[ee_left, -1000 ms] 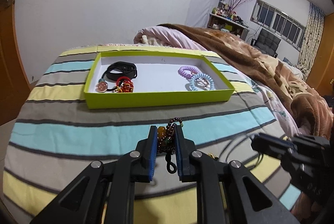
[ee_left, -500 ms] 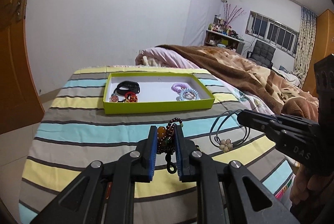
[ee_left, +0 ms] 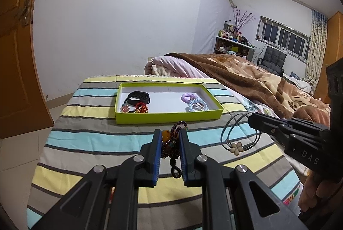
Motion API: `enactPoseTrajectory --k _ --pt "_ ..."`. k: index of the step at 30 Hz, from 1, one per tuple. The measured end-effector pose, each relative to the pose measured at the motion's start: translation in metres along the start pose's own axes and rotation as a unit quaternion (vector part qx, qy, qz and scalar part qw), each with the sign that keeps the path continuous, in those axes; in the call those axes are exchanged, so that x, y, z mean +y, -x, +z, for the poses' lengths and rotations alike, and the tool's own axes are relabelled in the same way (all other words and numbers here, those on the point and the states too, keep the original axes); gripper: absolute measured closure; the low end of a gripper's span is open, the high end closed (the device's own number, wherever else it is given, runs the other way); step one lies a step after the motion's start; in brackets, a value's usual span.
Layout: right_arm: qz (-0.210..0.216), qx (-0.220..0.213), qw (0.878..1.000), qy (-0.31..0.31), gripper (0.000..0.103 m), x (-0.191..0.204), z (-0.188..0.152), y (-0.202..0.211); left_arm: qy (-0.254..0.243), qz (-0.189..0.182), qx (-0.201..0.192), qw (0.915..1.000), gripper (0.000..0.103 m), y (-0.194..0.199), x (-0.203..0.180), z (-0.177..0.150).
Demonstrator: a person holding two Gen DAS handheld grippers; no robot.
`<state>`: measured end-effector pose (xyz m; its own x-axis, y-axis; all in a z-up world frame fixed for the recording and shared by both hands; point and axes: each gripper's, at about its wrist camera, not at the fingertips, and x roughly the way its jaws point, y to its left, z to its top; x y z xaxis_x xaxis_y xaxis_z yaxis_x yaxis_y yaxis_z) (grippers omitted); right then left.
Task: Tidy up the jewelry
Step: 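Carry the grey cord bracelet and brown bead pendant into the box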
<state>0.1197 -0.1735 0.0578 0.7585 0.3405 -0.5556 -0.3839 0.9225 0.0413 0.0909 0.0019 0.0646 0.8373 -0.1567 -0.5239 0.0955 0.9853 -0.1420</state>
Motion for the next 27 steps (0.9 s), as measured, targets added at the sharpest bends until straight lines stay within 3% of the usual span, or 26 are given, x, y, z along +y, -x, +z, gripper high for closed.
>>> enactPoseTrajectory --k 7,17,27 --pt "-0.011 -0.001 1.0 0.005 0.102 -0.009 0.013 -0.014 -0.009 0.018 -0.007 0.9998 0.086 -0.019 0.003 0.016" --pt "-0.021 -0.001 1.0 0.007 0.102 -0.032 0.041 -0.051 -0.018 0.005 0.002 0.9998 0.086 -0.065 0.011 0.043" --pt "-0.027 0.017 0.999 -0.007 0.102 -0.067 0.067 -0.113 -0.033 0.008 0.016 0.9993 0.086 -0.124 0.018 0.066"
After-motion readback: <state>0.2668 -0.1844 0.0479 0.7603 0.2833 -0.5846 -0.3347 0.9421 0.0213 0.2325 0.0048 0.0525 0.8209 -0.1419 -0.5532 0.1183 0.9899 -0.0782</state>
